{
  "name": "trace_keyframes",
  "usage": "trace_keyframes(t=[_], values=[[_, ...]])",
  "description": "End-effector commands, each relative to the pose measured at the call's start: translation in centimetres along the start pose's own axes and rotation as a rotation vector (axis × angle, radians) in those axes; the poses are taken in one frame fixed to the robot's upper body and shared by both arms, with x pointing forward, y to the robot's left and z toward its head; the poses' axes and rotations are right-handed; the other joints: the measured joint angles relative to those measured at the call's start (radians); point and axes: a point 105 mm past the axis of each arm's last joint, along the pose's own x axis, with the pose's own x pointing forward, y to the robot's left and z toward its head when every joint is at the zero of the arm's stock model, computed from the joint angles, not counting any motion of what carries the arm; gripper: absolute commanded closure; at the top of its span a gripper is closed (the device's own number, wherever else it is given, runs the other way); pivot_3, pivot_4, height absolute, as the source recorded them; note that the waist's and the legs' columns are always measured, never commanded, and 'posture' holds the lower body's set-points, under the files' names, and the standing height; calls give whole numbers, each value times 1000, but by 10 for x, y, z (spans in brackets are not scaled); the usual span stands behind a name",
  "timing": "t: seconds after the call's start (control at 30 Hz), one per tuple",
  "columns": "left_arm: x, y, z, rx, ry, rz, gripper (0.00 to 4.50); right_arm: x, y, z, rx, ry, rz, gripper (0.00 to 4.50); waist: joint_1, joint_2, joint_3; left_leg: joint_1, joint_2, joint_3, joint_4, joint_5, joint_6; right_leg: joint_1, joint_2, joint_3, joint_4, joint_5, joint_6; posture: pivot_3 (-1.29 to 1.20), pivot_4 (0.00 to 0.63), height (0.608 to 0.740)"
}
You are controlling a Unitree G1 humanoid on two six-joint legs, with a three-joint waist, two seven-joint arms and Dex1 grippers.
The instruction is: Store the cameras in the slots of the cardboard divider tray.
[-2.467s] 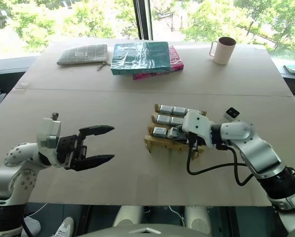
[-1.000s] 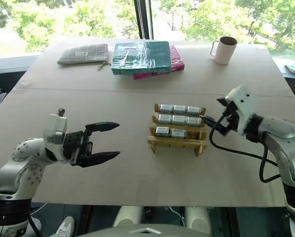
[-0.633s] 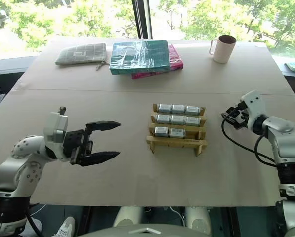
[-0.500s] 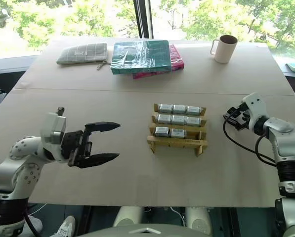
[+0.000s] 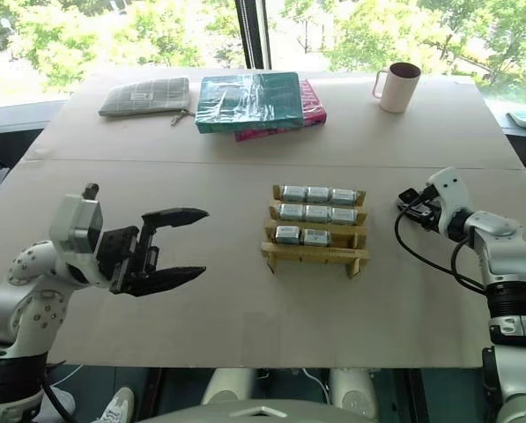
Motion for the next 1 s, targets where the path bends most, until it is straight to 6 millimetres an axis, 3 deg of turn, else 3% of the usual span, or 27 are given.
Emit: trace_keyframes(t=[0.03, 0.13, 0.23, 0.3, 0.37, 0.53, 0.77, 0.87, 1.0], values=[[21, 7, 17, -48, -48, 79, 0, -18, -2, 33, -162, -119, -30, 2554, 6, 0, 0, 0, 0, 0, 0, 0, 0, 0, 0, 0, 0, 0, 0, 0, 150, 740], [38, 16, 24, -138, -42, 164, 0, -37, 25, 74, -420, -253, 1, 2554, 7, 1, 1, -2, 0, -2, 1, 0, 0, 0, 0, 2, 0, 0, 1, 0, 150, 740], [57, 25, 25, -322, 35, 176, 0, -55, 76, 122, -631, -402, 98, 2554, 2, 1, 1, -1, 0, -2, 1, 0, 0, 0, 1, 3, 1, 0, 5, 0, 150, 740], [73, 33, 36, -441, -8, 132, 0, -64, 116, 136, -807, -443, 192, 2554, 0, 0, 1, -1, 1, -3, 3, 0, 0, 0, 3, 3, 2, 0, 7, 0, 150, 740], [88, 40, 45, -515, -46, 110, 0, -67, 140, 143, -873, -474, 239, 2554, -1, -1, 0, 1, 2, -4, 4, 0, 0, 2, 4, 1, 2, 0, 8, 0, 150, 740], [123, 48, 38, -551, 8, 61, 0, -67, 176, 164, -927, -585, 288, 2554, 6, -3, 1, 0, 0, -5, 9, 0, 0, 5, 4, -1, 1, 1, 8, 0, 150, 740], [139, 48, 35, -555, 25, -31, 0, -67, 187, 170, -918, -604, 283, 2554, 6, -3, 1, -1, -1, -5, 10, 0, -1, 4, 4, -1, 1, 3, 5, 0, 150, 740], [142, 48, 36, -560, 21, -64, 682, -68, 186, 167, -910, -591, 260, 2554, 6, -3, 1, -1, -1, -5, 10, 0, -1, 4, 4, -1, 1, 3, 5, 0, 150, 740], [144, 48, 38, -559, 23, -87, 2509, -70, 186, 164, -889, -574, 257, 2554, 6, -3, 1, -1, -1, -4, 10, 0, 0, 4, 3, -1, 1, 3, 5, 0, 150, 740]])
